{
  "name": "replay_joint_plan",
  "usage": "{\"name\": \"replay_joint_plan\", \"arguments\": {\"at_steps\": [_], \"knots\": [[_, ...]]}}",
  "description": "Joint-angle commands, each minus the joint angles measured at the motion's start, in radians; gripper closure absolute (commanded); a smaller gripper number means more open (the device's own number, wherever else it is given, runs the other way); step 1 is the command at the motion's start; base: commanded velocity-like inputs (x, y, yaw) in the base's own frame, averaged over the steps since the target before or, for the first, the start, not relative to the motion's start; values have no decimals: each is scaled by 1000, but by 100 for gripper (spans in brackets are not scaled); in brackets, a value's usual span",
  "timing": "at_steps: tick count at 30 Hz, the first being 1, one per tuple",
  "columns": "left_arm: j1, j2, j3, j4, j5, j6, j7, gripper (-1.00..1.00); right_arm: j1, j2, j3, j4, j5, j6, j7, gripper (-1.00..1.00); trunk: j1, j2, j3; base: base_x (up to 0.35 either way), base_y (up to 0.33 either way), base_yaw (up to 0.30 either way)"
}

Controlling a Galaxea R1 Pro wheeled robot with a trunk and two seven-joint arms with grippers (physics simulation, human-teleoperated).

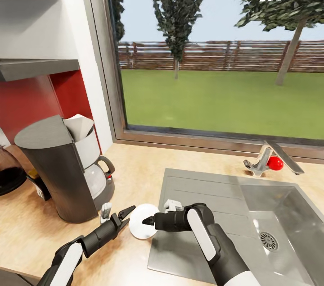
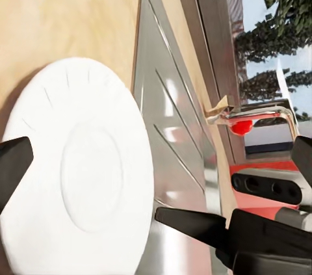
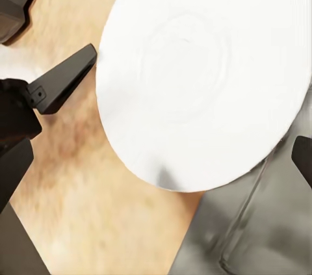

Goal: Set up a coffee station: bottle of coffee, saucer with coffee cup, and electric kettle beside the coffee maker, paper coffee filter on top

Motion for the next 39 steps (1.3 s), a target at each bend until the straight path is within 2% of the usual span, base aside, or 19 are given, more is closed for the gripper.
{"name": "replay_joint_plan", "arguments": {"at_steps": [1,9,14,18,26,29,39], "knots": [[-1,0,1,0,3,7,-1,-100,-1,0,-1,-1,10,3,8,-100,1,-2,-2,0,0,0],[-1,0,2,0,3,7,-1,-100,-1,0,-9,-1,10,-22,8,-100,1,-2,-2,0,0,0],[-1,0,2,0,3,7,-1,-100,-1,0,-55,0,11,-65,6,-100,1,-2,-2,0,0,0],[-1,0,2,0,3,7,-1,-100,-1,0,-68,1,11,-71,6,-100,1,-2,-2,0,0,0],[-1,-2,2,0,4,7,-1,-100,-1,0,-73,4,11,-73,6,-100,1,-2,-2,0,0,0],[-1,-3,2,0,5,7,-1,-100,-1,0,-73,43,10,-76,7,-100,1,-2,-2,0,0,0],[-1,-18,0,0,4,7,-1,-100,-1,0,-72,73,11,-120,6,-100,1,-2,-2,0,0,0]]}}
